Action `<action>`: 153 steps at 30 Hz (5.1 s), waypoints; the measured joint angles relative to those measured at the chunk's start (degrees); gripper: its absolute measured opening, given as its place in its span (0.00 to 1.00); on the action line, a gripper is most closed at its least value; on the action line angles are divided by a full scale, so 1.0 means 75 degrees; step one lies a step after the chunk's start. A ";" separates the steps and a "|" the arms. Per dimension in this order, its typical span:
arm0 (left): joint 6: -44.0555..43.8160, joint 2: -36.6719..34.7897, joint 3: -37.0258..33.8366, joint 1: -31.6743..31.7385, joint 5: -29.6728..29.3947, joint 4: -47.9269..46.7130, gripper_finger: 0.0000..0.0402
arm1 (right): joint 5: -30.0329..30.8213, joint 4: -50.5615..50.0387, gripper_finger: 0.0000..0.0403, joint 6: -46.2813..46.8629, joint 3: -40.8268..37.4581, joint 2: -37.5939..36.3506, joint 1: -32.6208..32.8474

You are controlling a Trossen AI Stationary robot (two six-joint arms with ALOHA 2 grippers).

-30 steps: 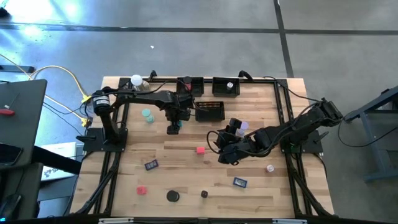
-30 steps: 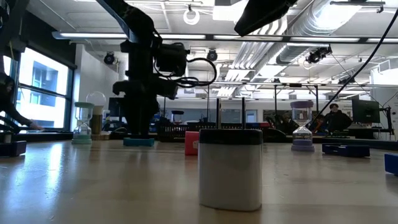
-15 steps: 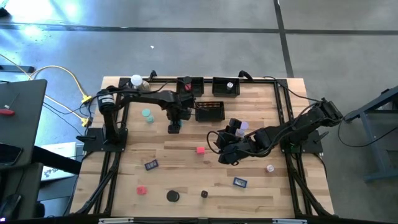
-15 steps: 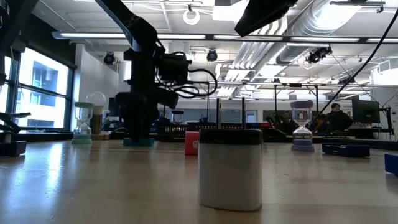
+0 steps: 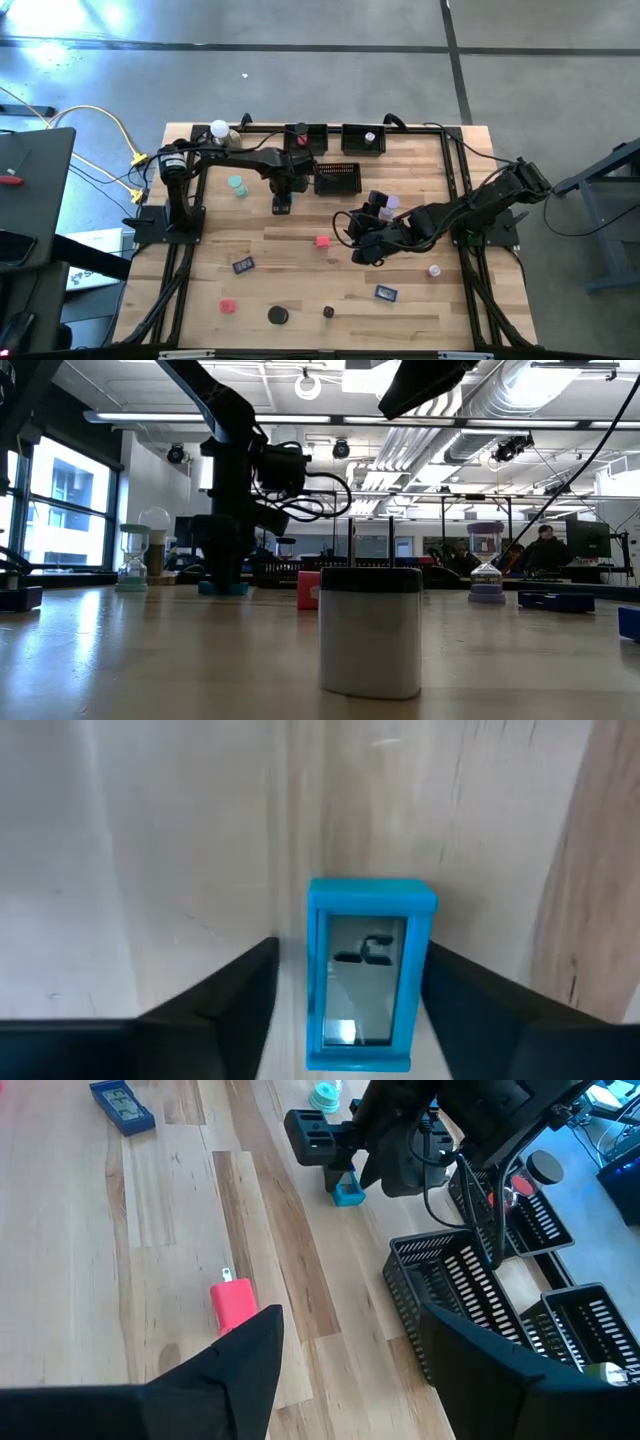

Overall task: Pick & Place Office items
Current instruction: Put the light blue digital timer into the bottom black bin, then put the top pink adapter charger into the top right black bin

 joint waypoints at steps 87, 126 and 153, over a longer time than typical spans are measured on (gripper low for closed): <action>0.1201 -0.0394 0.1975 -0.1003 -0.1280 0.2999 0.46 | 0.0997 -0.0020 0.55 0.0004 0.0009 0.0000 0.0498; -0.1871 -0.2578 0.1976 -0.4439 -0.4126 0.0738 0.75 | 0.0104 0.1090 0.55 0.0621 0.0009 0.0000 0.1020; -0.3937 -0.6616 -0.1776 -0.5614 -0.2780 0.1189 0.75 | -0.1033 0.2862 0.55 0.0701 -0.0009 0.1433 0.0752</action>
